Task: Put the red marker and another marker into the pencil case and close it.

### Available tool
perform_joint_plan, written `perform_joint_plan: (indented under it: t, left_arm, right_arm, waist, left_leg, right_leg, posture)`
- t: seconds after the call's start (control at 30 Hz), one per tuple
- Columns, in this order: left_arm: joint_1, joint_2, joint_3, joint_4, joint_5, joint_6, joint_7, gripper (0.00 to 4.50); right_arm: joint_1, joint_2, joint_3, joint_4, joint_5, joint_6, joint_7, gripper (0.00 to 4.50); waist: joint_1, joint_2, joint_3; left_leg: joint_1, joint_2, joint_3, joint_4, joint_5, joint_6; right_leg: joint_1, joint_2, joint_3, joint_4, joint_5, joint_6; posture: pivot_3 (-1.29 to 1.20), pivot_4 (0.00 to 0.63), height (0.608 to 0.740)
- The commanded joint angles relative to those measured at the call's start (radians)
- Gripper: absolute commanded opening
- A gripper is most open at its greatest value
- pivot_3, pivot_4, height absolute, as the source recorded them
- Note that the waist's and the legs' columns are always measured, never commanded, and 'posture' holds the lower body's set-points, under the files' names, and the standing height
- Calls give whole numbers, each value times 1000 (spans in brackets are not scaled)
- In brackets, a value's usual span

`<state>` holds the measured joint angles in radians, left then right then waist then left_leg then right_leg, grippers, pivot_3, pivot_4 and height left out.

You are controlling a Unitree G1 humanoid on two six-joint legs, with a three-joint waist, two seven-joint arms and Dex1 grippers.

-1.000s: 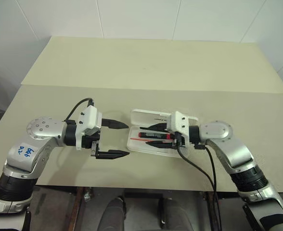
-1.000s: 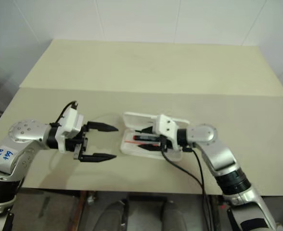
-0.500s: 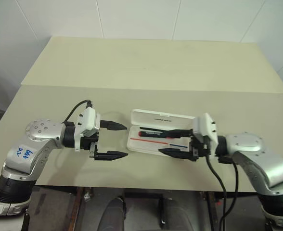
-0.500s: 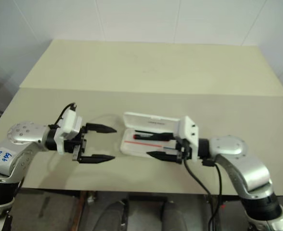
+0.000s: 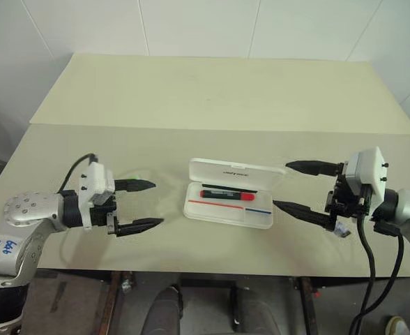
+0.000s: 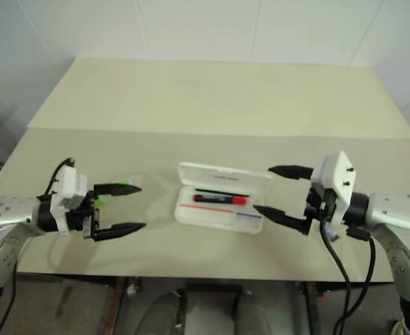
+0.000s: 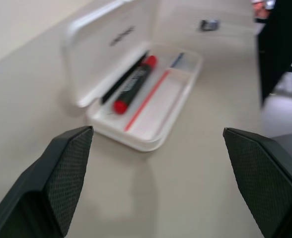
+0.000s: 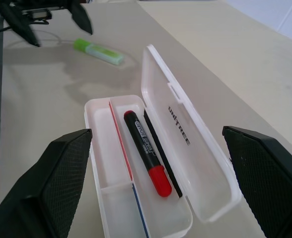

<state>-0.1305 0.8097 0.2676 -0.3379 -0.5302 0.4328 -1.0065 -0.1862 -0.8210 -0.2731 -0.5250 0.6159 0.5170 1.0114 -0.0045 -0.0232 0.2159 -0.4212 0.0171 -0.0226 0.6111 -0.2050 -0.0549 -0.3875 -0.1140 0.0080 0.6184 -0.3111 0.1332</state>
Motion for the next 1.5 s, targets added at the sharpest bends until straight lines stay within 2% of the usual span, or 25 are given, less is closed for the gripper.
perform_joint_plan:
  t: [0.03, 0.27, 0.3, 0.53, 0.93, 1.03, 1.3, 1.5]
  left_arm:
    - [74, -11, 112, 0, 61, -48, 103, 4500]
    - [220, -5, 220, 69, 138, -131, 155, 4500]
    - [228, -4, 227, 92, 144, -149, 153, 4500]
    - [214, 16, 223, 251, 184, -269, 119, 4500]
    - [17, 5, 65, 499, 189, -321, 13, 4500]
    - [-22, 1, 26, 551, 202, -323, 3, 4500]
    - [-97, -11, -35, 674, 255, -360, 26, 4500]
    - [-126, -12, -92, 746, 298, -320, 45, 4500]
  right_arm:
    - [-20, 10, 24, 2, -8, -42, -9, 4451]
    - [-49, 31, 90, 26, -33, -87, -9, 4451]
    - [-54, 33, 97, 30, -36, -92, -7, 4451]
    - [-68, 38, 132, 43, -50, -117, -8, 4451]
    - [-80, 47, 140, 12, -45, -105, -49, 4451]
    - [-74, 46, 136, 1, -42, -101, -60, 4451]
    - [-53, 40, 112, -29, -30, -87, -93, 4451]
    - [-50, 39, 107, -42, -24, -81, -116, 4451]
  waist:
    - [0, 0, 0]
    - [3, -1, 0]
    - [3, -1, 0]
    - [2, -2, -1]
    - [3, -2, -1]
    - [0, -2, -1]
    - [2, -2, -1]
    - [3, -1, -2]
  left_leg:
    - [0, 0, 0, 0, 0, 0]
    - [-1, 1, 3, -1, 0, 0]
    - [-1, 1, 3, -1, 0, 0]
    - [-1, 2, 5, -1, 0, 1]
    - [-1, 3, 6, -2, 0, 0]
    - [-1, 3, 6, -2, 0, 0]
    - [-1, 4, 6, -1, 0, 0]
    - [0, 4, 6, -1, 0, 1]
  right_leg:
    - [0, 0, 0, 0, 0, -1]
    - [-3, 0, 2, 0, 0, -1]
    - [-3, 0, 3, 0, -4, -10]
    - [-3, 0, 3, -1, -4, -12]
    - [-4, 1, 3, 0, -3, -11]
    - [-4, 1, 3, 0, 3, -1]
    - [-5, 2, 3, 1, 4, 1]
    - [-4, 2, 3, 2, 4, -2]
  posture:
    - [0, 150, 740]
    - [0, 150, 740]
    - [0, 150, 740]
    - [0, 150, 740]
    - [0, 150, 740]
    - [0, 150, 740]
    - [0, 150, 740]
    - [0, 150, 740]
